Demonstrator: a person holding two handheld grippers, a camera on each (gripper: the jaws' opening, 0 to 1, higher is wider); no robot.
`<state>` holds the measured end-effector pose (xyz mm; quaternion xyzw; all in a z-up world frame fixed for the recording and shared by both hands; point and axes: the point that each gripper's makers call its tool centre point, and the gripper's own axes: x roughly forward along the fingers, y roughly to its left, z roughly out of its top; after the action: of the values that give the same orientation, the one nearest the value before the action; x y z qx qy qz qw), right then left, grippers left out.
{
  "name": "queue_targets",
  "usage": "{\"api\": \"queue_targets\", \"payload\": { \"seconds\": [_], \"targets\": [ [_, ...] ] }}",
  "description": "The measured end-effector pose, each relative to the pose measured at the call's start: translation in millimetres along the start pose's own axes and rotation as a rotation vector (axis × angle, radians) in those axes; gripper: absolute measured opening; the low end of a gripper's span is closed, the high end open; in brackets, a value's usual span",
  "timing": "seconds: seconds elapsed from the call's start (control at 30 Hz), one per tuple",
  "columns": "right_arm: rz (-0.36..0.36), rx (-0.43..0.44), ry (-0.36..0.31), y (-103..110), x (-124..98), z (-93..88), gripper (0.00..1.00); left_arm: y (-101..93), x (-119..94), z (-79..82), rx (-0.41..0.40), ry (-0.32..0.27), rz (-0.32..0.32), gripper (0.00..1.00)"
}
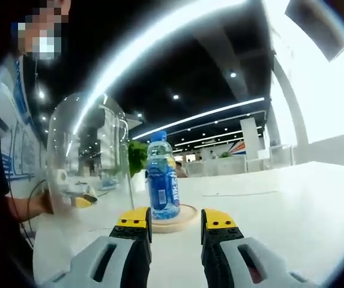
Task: Open the cover put in the Mizone put the cover back on
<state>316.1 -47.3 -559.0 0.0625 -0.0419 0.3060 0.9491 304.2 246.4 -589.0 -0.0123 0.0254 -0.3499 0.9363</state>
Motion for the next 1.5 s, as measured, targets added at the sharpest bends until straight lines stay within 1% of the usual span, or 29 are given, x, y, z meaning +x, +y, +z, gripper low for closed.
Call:
{"api": "queue_targets", "payload": {
  "seconds": [0.03,0.07,0.3,0.4,0.5,0.53,0.57,0.63,0.67,0.73,0.8,0.87,0.93,1.03,1.1,1.13,1.2,1.23,1.3,1.37,1.43,1.47,1.5],
  "targets": [
    [0.001,0.002,-0.001,0.2,-0.1,0.2,0.25,-4.3,0.3,3.3,-0.013,-0.017,-0.023,0.17],
    [0.002,0.003,-0.002,0.4,-0.1,0.3,0.25,-4.6,-0.5,3.7,-0.021,-0.020,-0.026,0.16],
    [0.008,0.000,-0.007,2.7,-0.2,1.7,0.25,-1.1,-1.7,9.7,-0.039,-0.052,0.001,0.13],
    [0.011,-0.002,-0.011,3.3,-0.4,2.4,0.25,0.7,-1.1,8.1,-0.030,-0.042,0.019,0.12],
    [0.015,-0.002,-0.022,4.1,-1.1,4.7,0.25,0.8,-1.8,7.8,-0.037,-0.041,0.014,0.12],
    [0.016,-0.001,-0.025,4.3,-1.4,5.3,0.25,0.8,-1.9,6.6,-0.059,-0.034,0.016,0.11],
    [0.017,-0.001,-0.026,4.5,-1.5,5.6,0.25,2.2,-2.2,3.7,-0.098,-0.018,0.026,0.10],
    [0.020,-0.005,-0.029,5.3,-1.6,6.1,0.25,3.0,-2.9,6.3,-0.102,-0.026,0.020,0.09],
    [0.023,-0.008,-0.030,6.0,-1.5,6.4,0.25,2.4,-4.4,8.3,-0.097,-0.040,0.026,0.09],
    [0.027,-0.013,-0.028,7.5,-1.3,6.0,0.25,2.1,-6.5,10.6,-0.064,-0.048,0.037,0.09],
    [0.035,-0.021,-0.038,9.8,-1.6,7.8,0.25,0.2,-7.3,12.9,-0.033,-0.059,0.029,0.11],
    [0.041,-0.019,-0.037,11.0,-1.6,7.7,0.25,0.1,-6.8,13.1,-0.029,-0.058,0.026,0.12],
    [0.047,-0.026,-0.036,12.3,-1.4,7.5,0.25,-1.9,-6.6,14.3,-0.045,-0.065,0.014,0.13],
    [0.062,-0.035,-0.041,15.6,-1.7,8.5,0.25,-8.8,-7.4,18.4,-0.054,-0.086,-0.028,0.14],
    [0.094,-0.055,-0.043,22.9,-2.3,9.1,0.25,-12.6,-7.4,19.1,-0.067,-0.090,-0.049,0.18],
    [0.103,-0.056,-0.043,25.4,-2.4,8.9,0.25,-13.2,-7.3,19.1,-0.066,-0.089,-0.052,0.21],
    [0.139,-0.064,-0.038,33.6,-2.4,7.2,0.26,-14.3,-6.8,19.1,-0.052,-0.088,-0.057,0.22],
    [0.163,-0.076,-0.028,39.1,-2.6,4.9,0.28,-16.5,-6.6,19.6,-0.064,-0.089,-0.070,0.22],
    [0.189,-0.086,-0.022,45.2,-2.9,2.9,0.30,-20.2,-7.6,23.7,-0.077,-0.107,-0.095,0.23],
    [0.218,-0.095,-0.014,51.6,-3.4,1.1,0.32,-21.3,-8.0,25.3,-0.119,-0.116,-0.120,0.28],
    [0.258,-0.111,-0.008,60.8,-4.4,-0.3,0.34,-19.3,-8.1,26.2,-0.105,-0.121,-0.116,0.31],
    [0.285,-0.118,-0.016,67.1,-5.3,0.8,0.36,-19.9,-8.3,26.7,-0.106,-0.121,-0.126,0.31],
    [0.291,-0.117,-0.014,69.0,-6.0,0.2,0.35,-20.8,-8.7,27.8,-0.109,-0.125,-0.136,0.32]
  ]
}}
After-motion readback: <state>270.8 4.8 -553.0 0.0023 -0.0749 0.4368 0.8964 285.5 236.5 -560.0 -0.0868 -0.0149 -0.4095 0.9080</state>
